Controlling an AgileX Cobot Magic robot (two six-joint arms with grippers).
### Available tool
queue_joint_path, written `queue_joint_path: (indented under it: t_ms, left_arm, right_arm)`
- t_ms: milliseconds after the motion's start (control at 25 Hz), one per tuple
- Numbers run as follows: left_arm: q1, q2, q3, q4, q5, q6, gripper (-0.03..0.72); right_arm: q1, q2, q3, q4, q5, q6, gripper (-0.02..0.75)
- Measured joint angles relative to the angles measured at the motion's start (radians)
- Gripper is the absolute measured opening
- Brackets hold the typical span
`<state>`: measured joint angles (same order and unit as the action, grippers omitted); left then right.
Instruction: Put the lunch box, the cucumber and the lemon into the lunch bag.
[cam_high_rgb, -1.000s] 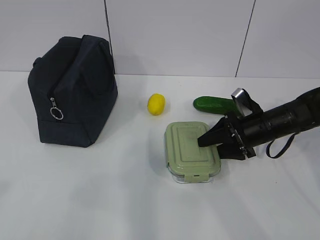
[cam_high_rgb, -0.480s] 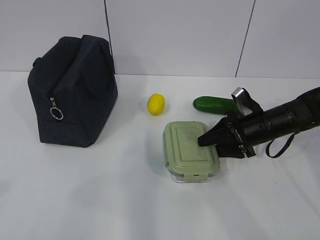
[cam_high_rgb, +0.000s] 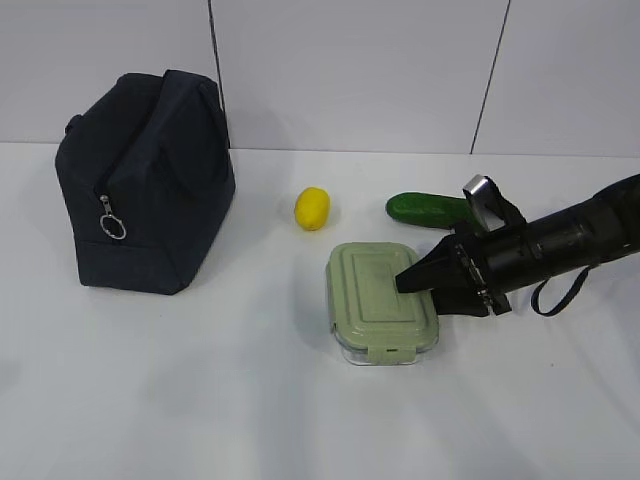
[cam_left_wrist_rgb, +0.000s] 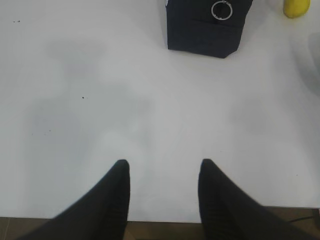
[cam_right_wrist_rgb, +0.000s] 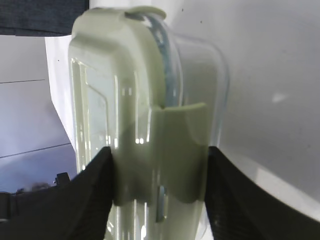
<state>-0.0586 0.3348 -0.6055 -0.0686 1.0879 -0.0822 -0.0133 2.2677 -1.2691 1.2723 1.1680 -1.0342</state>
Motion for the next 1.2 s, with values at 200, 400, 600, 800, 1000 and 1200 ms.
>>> queue_joint_path:
  t_ms: [200,400,600,800,1000,1200]
  left_arm:
    - [0.0,0.0,0.0,0.0,0.0,0.0,0.32]
    - [0.0,0.0,0.0,0.0,0.0,0.0,0.32]
    - [0.0,0.0,0.0,0.0,0.0,0.0,0.32]
    - [0.0,0.0,0.0,0.0,0.0,0.0,0.32]
    - [0.0,0.0,0.0,0.008,-0.001,0.0,0.32]
    - [0.0,0.0,0.0,0.008,-0.001,0.0,0.32]
  right_arm:
    - [0.0,0.0,0.0,0.0,0.0,0.0,0.412]
    - [0.0,0.0,0.0,0.0,0.0,0.0,0.41]
    - [0.0,0.0,0.0,0.0,0.0,0.002,0.401]
    - [0.0,0.0,0.0,0.0,0.0,0.002,0.401]
    - [0.0,0.0,0.0,0.0,0.0,0.002,0.401]
    - [0.0,0.0,0.0,0.0,0.0,0.011,0.401]
